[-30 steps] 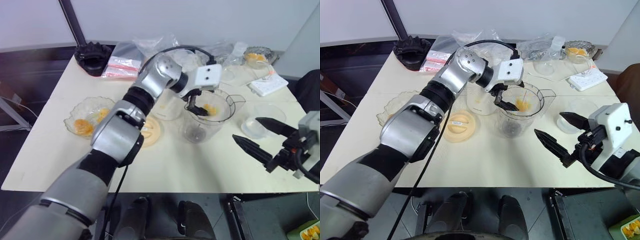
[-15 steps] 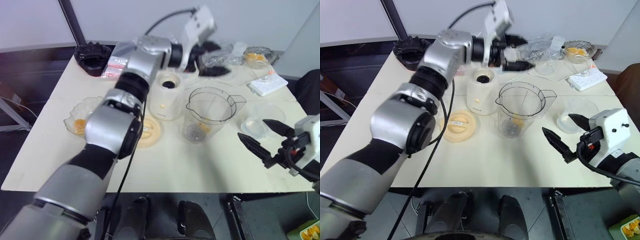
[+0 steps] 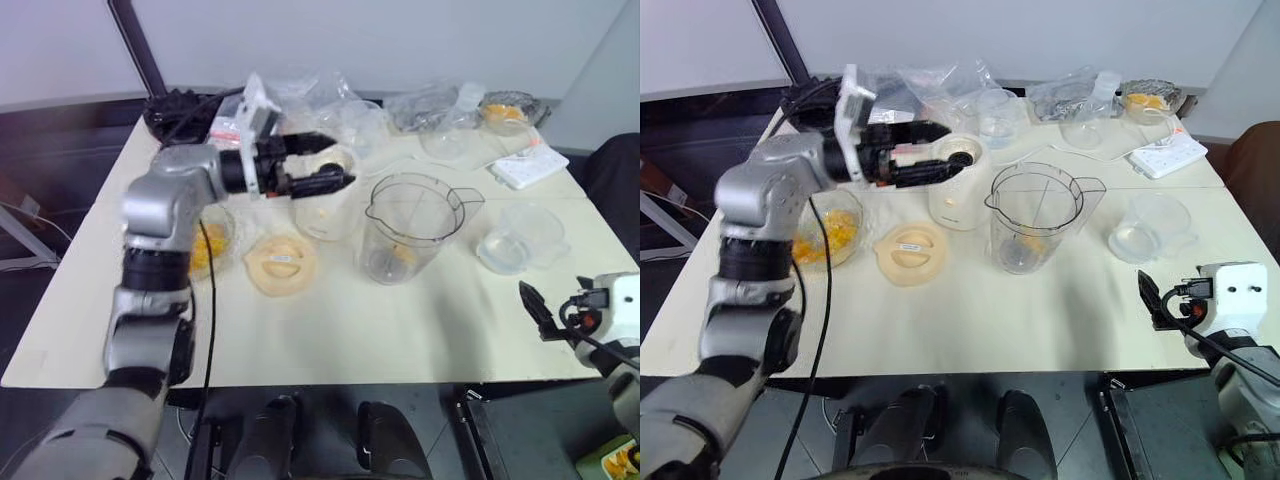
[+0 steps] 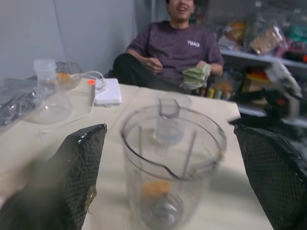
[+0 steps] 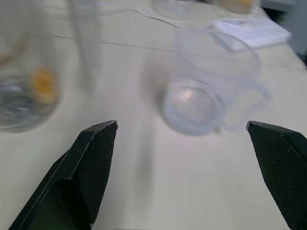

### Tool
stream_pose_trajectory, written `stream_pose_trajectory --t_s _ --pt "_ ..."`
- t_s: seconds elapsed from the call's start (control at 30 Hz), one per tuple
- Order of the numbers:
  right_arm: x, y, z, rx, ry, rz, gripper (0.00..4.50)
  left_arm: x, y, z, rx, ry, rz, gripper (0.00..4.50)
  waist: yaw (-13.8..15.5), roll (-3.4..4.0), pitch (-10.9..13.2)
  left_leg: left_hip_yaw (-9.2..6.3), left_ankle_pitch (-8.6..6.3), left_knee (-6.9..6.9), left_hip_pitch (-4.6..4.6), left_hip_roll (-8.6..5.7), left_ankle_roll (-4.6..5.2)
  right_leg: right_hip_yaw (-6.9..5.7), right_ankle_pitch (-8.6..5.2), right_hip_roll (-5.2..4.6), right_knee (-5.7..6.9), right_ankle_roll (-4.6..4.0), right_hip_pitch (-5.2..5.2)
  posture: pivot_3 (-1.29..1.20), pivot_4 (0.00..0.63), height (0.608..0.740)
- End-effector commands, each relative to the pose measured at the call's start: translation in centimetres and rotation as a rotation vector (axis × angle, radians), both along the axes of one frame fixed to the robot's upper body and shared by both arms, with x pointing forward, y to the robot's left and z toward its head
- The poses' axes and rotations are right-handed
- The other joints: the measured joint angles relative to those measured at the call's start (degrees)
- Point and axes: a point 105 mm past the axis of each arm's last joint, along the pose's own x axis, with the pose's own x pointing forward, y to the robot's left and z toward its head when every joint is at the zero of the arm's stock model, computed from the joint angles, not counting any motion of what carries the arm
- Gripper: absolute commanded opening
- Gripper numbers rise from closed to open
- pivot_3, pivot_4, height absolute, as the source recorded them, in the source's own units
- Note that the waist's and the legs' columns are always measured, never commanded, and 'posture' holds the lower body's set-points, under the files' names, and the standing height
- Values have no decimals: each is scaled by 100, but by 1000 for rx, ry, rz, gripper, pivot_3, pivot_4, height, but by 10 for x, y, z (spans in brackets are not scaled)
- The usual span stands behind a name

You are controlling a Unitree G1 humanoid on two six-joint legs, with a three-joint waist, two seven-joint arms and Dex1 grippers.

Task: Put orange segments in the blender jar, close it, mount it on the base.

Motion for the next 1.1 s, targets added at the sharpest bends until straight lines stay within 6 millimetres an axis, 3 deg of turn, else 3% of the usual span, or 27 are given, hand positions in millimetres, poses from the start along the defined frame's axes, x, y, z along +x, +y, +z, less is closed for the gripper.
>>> stream_pose_trajectory --t_s 0.03,0.17,0.3,0.6,1.1 --pt "6 -29 -2 -45 -31 -104 4500 -20 3 -1 -6 -1 -15 4445 -7 4 -1 0 0 0 8 1 0 0 0 1 -1 -1 8 0 150 740" --pt "23 -55 -11 -35 -33 -170 4500 -33 9 -13 16 49 -27 4445 -25 13 0 1 0 -1 30 6 0 -1 -1 9 -1 -3 23 0 150 740" --pt "44 -69 -19 -1 -31 -166 4500 -42 10 -23 64 73 -34 4445 -31 16 0 7 1 -6 38 6 0 1 3 9 1 -9 27 0 150 740" --pt "77 -77 -24 33 -50 -155 4500 -47 10 -27 70 89 -13 4445 -27 22 0 10 1 -10 41 3 1 6 3 9 -1 -8 32 0 150 740" --pt "102 -94 -37 -4 -69 -248 4500 -49 11 -27 83 97 4 4445 -137 22 2 16 1 -14 46 1 0 14 2 9 -4 -8 33 0 150 740"
